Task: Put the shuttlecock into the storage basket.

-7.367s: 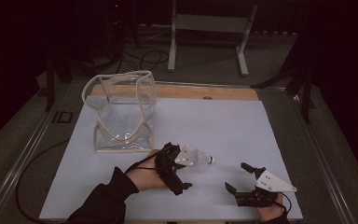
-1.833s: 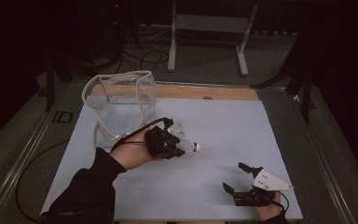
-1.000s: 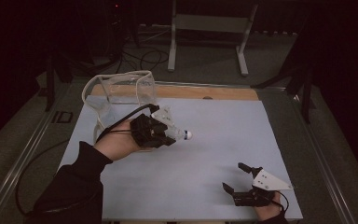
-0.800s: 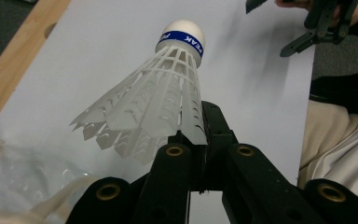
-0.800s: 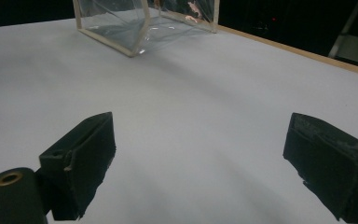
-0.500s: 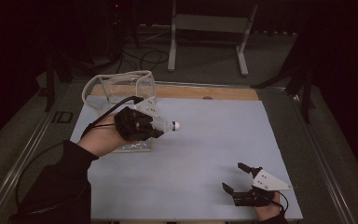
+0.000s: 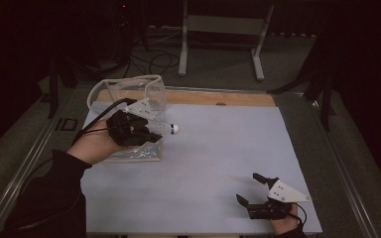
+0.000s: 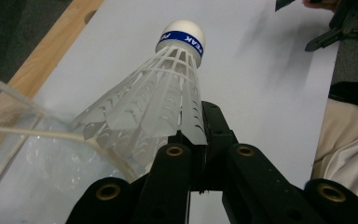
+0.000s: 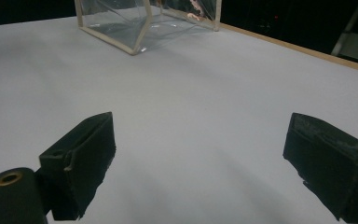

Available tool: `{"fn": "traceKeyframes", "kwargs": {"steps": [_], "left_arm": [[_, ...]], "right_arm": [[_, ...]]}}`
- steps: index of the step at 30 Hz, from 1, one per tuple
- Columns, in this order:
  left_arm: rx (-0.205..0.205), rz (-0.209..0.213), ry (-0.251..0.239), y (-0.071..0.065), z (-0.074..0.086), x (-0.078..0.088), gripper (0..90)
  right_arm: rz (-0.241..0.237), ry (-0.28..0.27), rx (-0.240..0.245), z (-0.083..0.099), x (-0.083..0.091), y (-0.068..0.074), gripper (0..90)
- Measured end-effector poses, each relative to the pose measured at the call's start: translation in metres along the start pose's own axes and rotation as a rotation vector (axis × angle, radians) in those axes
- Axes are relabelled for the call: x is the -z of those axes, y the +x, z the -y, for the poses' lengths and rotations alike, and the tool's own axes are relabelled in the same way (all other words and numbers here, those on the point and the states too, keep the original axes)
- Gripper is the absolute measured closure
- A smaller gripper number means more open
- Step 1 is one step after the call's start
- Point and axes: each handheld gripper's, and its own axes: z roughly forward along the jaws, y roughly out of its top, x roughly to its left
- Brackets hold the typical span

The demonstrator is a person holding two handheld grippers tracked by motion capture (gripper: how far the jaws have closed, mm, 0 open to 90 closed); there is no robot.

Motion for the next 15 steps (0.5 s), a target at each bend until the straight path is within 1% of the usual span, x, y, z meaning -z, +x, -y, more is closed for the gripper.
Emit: {"fn": "traceKeyframes", "kwargs": {"steps": [2, 9, 15], "left_arm": [[0.004, -0.014, 0.000, 0.001, 0.002, 0.003, 90.0], [0.023, -0.030, 0.006, 0.008, 0.010, 0.013, 90.0], [0.053, -0.054, 0.000, 0.014, 0.019, 0.019, 90.0]], "right_arm": [[-0.002, 0.002, 0.001, 0.000, 0.000, 0.000, 8.9], [-0.002, 0.001, 0.000, 0.000, 0.000, 0.000, 8.9], [-0.001, 0.001, 0.000, 0.000, 0.000, 0.000, 8.9]]}}
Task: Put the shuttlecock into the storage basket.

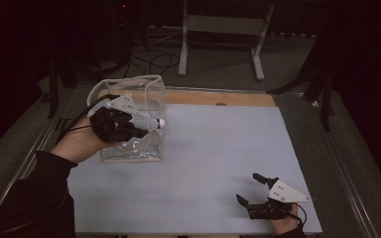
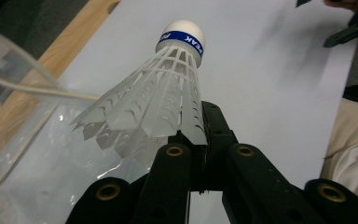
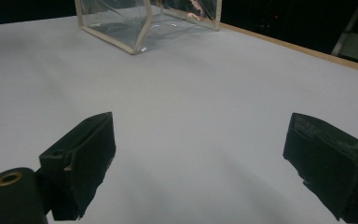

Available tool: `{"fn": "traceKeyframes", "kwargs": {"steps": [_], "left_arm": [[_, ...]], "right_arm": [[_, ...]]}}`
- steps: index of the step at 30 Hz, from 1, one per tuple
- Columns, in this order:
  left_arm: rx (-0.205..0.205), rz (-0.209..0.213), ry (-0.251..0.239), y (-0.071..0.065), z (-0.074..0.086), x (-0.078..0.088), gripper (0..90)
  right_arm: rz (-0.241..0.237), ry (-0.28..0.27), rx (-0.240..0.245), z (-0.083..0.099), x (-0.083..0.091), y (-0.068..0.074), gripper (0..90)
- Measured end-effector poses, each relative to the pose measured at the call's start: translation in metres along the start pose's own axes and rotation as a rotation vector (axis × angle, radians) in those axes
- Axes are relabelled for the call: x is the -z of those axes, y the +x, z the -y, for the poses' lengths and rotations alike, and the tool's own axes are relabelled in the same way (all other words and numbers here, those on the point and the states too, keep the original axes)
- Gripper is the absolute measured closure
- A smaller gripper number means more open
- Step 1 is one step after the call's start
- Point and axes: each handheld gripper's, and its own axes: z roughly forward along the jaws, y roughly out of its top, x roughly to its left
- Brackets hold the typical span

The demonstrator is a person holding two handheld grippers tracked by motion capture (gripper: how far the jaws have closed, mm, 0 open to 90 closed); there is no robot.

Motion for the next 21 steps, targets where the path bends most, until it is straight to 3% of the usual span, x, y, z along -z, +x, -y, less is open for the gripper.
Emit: {"fn": "traceKeyframes", "kwargs": {"steps": [8, 21], "left_arm": [[0.035, -0.033, 0.018, 0.010, 0.013, 0.004, 90.0], [0.101, -0.060, 0.038, 0.022, 0.030, -0.003, 90.0]], "right_arm": [[-0.002, 0.002, 0.002, 0.000, 0.000, 0.000, 8.9], [-0.003, 0.002, 0.005, 0.000, 0.000, 0.000, 8.9]]}}
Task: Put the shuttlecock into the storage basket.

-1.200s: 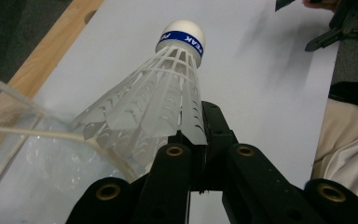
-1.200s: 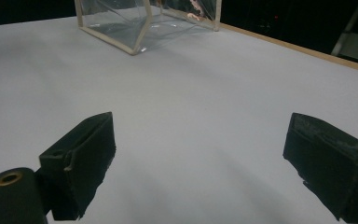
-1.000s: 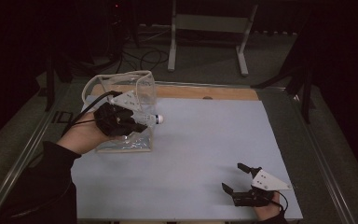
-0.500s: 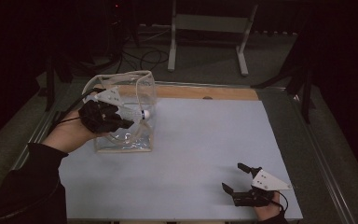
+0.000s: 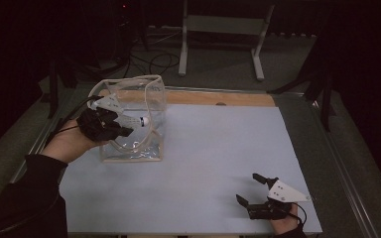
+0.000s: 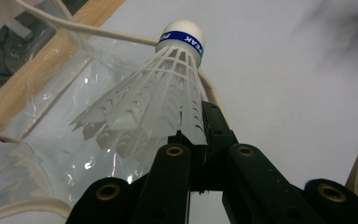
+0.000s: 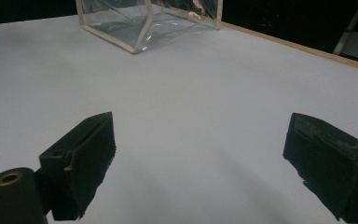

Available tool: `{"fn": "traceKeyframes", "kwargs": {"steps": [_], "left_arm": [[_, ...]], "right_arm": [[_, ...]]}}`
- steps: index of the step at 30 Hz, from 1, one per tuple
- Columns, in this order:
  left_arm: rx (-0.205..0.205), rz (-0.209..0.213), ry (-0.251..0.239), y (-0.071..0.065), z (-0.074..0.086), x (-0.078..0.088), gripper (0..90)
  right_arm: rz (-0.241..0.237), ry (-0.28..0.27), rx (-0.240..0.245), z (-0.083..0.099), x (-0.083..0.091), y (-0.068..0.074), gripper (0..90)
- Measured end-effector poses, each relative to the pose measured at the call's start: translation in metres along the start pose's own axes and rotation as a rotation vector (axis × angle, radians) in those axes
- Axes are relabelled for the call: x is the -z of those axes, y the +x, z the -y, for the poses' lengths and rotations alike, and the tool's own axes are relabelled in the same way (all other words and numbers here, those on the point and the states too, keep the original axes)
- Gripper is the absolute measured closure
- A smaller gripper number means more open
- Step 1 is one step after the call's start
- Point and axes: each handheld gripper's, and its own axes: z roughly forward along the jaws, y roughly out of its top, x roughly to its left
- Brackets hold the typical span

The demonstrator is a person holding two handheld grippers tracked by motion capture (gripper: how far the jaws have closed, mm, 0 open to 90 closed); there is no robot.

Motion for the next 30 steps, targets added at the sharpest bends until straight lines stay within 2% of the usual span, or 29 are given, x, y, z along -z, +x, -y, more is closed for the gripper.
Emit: {"fn": "traceKeyframes", "kwargs": {"steps": [4, 18, 30], "left_arm": [[-0.006, -0.015, 0.022, 0.002, 0.004, -0.005, 90.0], [0.009, -0.012, 0.072, 0.003, 0.004, -0.018, 90.0], [0.035, -0.012, 0.069, 0.005, 0.005, -0.025, 89.7]], "right_arm": [[-0.001, 0.000, -0.002, 0.000, 0.000, 0.000, 8.9], [-0.005, 0.005, -0.005, 0.000, 0.000, 0.000, 8.9], [-0.003, 0.002, 0.002, 0.000, 0.000, 0.000, 8.9]]}}
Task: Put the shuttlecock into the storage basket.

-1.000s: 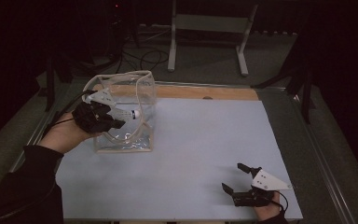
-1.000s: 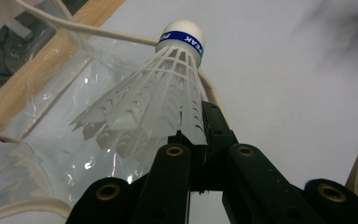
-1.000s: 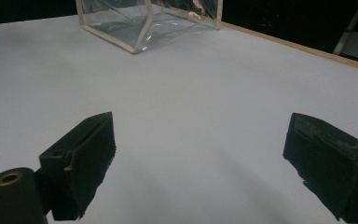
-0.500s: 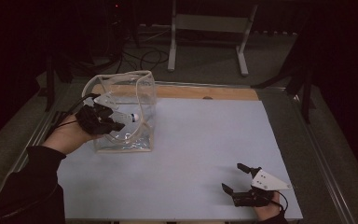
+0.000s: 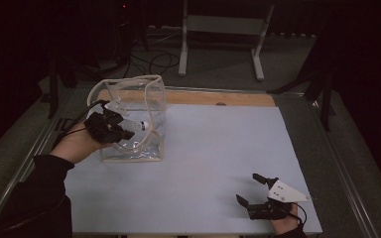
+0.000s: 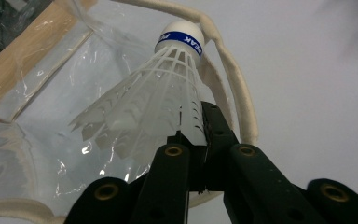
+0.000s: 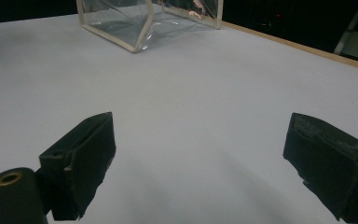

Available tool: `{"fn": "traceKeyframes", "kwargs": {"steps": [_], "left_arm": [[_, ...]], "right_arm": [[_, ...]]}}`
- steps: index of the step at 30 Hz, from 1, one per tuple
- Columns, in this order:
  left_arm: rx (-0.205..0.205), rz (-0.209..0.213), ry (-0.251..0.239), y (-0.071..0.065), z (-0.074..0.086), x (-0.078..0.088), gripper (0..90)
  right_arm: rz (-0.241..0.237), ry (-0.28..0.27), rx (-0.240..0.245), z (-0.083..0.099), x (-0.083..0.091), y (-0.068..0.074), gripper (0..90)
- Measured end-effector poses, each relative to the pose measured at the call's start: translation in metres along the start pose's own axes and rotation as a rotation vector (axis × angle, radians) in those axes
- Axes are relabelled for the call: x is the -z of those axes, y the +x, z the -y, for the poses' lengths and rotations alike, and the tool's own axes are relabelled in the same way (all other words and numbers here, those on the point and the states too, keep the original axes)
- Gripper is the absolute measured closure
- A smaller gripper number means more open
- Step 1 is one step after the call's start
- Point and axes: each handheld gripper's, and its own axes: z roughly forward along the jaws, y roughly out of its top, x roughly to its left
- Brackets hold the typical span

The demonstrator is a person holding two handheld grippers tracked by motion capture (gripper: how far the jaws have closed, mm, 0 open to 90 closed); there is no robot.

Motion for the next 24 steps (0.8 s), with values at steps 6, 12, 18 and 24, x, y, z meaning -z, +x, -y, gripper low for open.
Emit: {"fn": "traceKeyframes", "kwargs": {"steps": [6, 12, 18, 24], "left_arm": [[0.011, 0.012, -0.013, 0.0000, 0.0008, 0.0000, 82.3], [0.022, 0.005, -0.029, 0.0002, 0.0002, 0.0018, 73.6], [0.016, 0.006, -0.037, -0.0022, -0.0015, 0.0029, 67.7], [0.026, 0.011, -0.051, -0.0030, -0.0027, 0.0053, 59.4]], "right_arm": [[-0.001, 0.001, -0.001, 0.0001, -0.0001, 0.0000, 8.9], [0.001, 0.001, 0.000, 0.0001, -0.0001, 0.0000, 8.9], [0.001, 0.001, 0.000, -0.0001, 0.0001, 0.0002, 8.9], [0.000, 0.001, -0.003, -0.0002, 0.0003, 0.0002, 8.9]]}}
